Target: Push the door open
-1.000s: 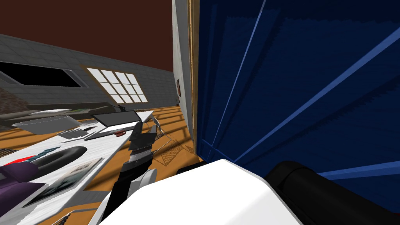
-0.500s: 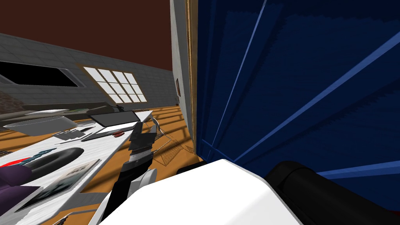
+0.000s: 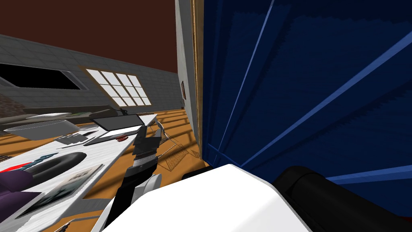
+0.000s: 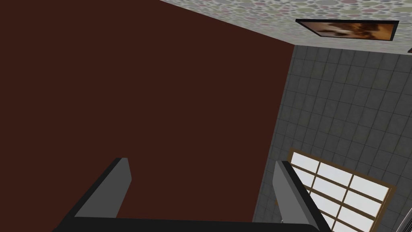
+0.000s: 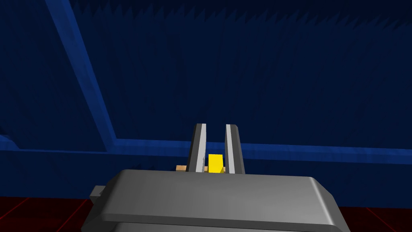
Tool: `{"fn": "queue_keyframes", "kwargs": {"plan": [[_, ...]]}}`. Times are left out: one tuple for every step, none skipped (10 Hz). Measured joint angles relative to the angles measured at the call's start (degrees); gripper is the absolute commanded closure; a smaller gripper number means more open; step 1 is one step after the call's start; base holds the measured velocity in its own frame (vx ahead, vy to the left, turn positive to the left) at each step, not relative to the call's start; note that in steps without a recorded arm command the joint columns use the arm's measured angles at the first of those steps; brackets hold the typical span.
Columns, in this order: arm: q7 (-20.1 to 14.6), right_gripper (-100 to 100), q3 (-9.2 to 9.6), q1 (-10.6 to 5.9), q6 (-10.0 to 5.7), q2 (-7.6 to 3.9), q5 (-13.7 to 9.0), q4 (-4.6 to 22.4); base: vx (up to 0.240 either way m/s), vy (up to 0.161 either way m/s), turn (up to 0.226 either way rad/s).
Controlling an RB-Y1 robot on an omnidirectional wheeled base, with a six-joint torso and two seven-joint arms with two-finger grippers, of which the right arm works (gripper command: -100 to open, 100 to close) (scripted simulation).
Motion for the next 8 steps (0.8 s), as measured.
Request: {"fn": "queue_keyframes", "kwargs": {"plan": [[0.0,100,0.03,0.28,0.34,0.36,0.0,-0.8,0.015,-0.009,-0.018],[-0.1,100,0.39,0.57,0.79,0.17,0.2,-1.5,0.013,-0.013,-0.04],[-0.3,100,0.61,0.56,0.97,-0.12,0.4,-1.6,0.005,-0.005,-0.016],[-0.4,100,0.67,0.58,0.96,-0.26,0.4,-1.6,0.0,0.0,0.0],[-0.4,100,0.68,0.65,0.95,-0.25,0.4,-1.6,0.0,0.0,0.0],[-0.4,100,0.68,0.69,0.99,-0.19,0.4,-1.8,0.0,0.0,0.0],[-0.3,100,0.63,0.23,0.34,-0.68,0.3,-0.4,0.0,0.0,0.0],[-0.4,100,0.65,0.29,0.21,-0.67,0.3,-0.4,0.0,0.0,0.0]]}}
